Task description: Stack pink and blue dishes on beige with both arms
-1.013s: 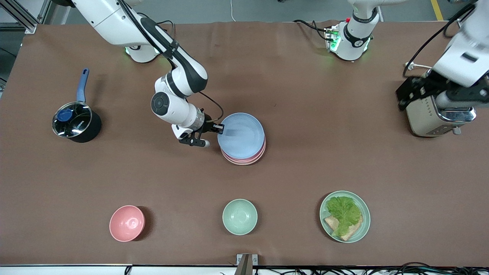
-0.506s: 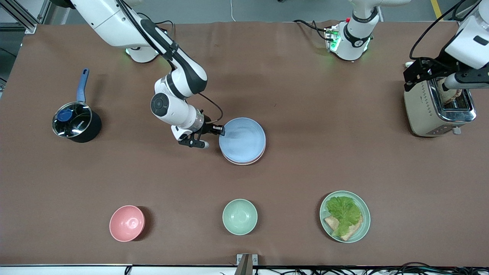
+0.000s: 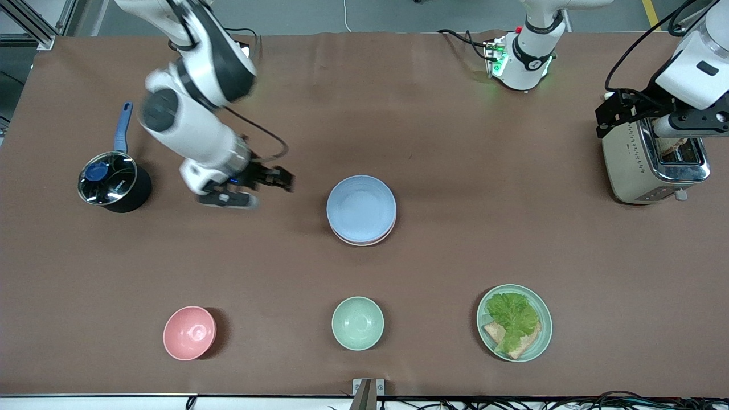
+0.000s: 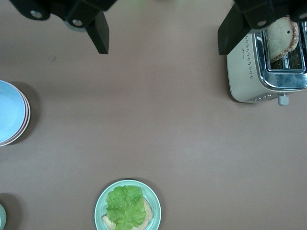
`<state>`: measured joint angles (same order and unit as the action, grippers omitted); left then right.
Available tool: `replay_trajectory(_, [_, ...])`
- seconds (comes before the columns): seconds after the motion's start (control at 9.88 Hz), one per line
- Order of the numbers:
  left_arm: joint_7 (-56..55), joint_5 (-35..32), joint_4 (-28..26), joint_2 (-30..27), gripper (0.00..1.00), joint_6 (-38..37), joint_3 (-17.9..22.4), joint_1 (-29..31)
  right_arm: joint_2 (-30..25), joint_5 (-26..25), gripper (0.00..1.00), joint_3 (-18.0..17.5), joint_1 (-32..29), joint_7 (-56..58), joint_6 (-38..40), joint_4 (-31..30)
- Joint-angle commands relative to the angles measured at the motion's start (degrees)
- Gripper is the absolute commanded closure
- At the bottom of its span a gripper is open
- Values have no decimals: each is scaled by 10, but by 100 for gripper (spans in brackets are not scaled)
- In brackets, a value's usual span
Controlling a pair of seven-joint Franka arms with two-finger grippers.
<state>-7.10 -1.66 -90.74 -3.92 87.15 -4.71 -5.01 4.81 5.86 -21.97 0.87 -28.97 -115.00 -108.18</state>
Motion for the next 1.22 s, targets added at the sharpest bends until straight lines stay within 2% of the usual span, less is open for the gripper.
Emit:
replay_trajectory(0.0, [4, 10, -15, 1, 0, -17, 3, -4, -23, -62, 0, 70, -6, 10, 114, 86])
replay_trajectory(0.3, [6, 17, -9, 0, 0, -16, 2, -5, -24, -62, 0, 191, -4, 69, 214, 188])
replay_trajectory(0.41, [7, 23, -9, -6, 0, -17, 2, -3, -24, -62, 0, 216, -4, 79, 244, 218])
replay_trajectory(0.61, [11, 23, -5, -13, 0, -27, 5, -2, -23, -53, 0, 255, -5, 195, 313, 273])
replay_trajectory(0.71, [18, 23, 6, -11, 0, -27, 8, 1, -22, -50, 0, 268, -9, 212, 316, 275])
replay_trajectory(1.11, [31, 17, 8, -6, 0, -27, 9, 16, -23, -51, 0, 265, -10, 210, 310, 258])
